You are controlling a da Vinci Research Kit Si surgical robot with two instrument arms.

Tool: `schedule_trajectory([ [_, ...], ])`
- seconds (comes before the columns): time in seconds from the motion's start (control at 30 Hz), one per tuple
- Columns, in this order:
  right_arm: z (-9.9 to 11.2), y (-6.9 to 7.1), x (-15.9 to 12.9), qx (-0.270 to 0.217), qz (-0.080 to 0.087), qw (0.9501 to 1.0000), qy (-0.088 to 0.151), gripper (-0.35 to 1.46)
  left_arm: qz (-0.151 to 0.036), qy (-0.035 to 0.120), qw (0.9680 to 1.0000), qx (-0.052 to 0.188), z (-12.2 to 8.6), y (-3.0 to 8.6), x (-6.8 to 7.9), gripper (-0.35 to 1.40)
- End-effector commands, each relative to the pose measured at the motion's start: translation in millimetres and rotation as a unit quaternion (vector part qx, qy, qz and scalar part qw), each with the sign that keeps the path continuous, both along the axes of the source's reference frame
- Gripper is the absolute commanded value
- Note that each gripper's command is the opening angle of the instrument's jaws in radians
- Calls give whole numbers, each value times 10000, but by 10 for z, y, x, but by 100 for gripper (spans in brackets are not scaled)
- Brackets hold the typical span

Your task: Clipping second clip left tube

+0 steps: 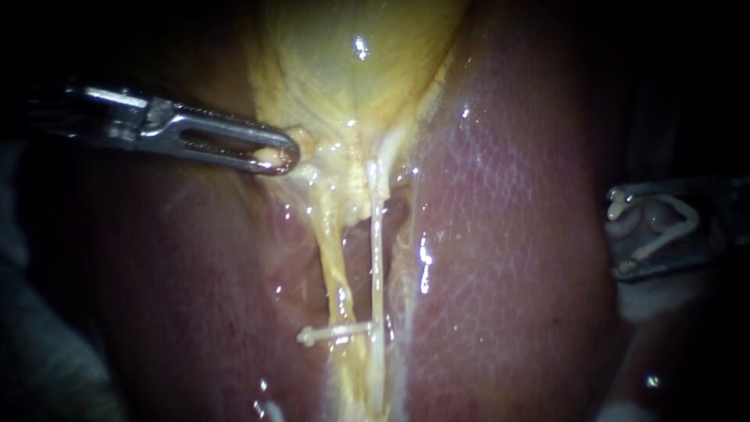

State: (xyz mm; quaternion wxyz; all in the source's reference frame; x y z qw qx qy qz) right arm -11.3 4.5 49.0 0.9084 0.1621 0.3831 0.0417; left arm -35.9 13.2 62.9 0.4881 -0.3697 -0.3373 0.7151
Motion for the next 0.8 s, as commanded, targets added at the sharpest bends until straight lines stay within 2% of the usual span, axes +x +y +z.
schedule_trajectory([
  [0.03,0,0,0,1,0,10000,1,49,1,-3,10000,0,0,0,0,-35],
  [0.17,0,0,0,1,0,10000,1,49,36,-31,10000,32,-9,2,8,-35],
  [0.33,0,0,0,1,0,10000,1,49,-65,33,10000,21,-38,15,31,-35],
  [0.5,0,0,0,1,1,10000,1,49,-210,24,9998,16,-65,27,50,-35],
  [0.63,0,0,2,63,-44,10000,38,48,-236,40,9997,3,-66,27,53,-35],
  [0.77,-2,-2,12,294,-241,9990,235,48,-244,48,9997,-7,-64,25,51,-35],
  [0.8,-2,-4,16,339,-218,9988,283,48,-245,48,9997,-7,-64,25,51,-35],
])
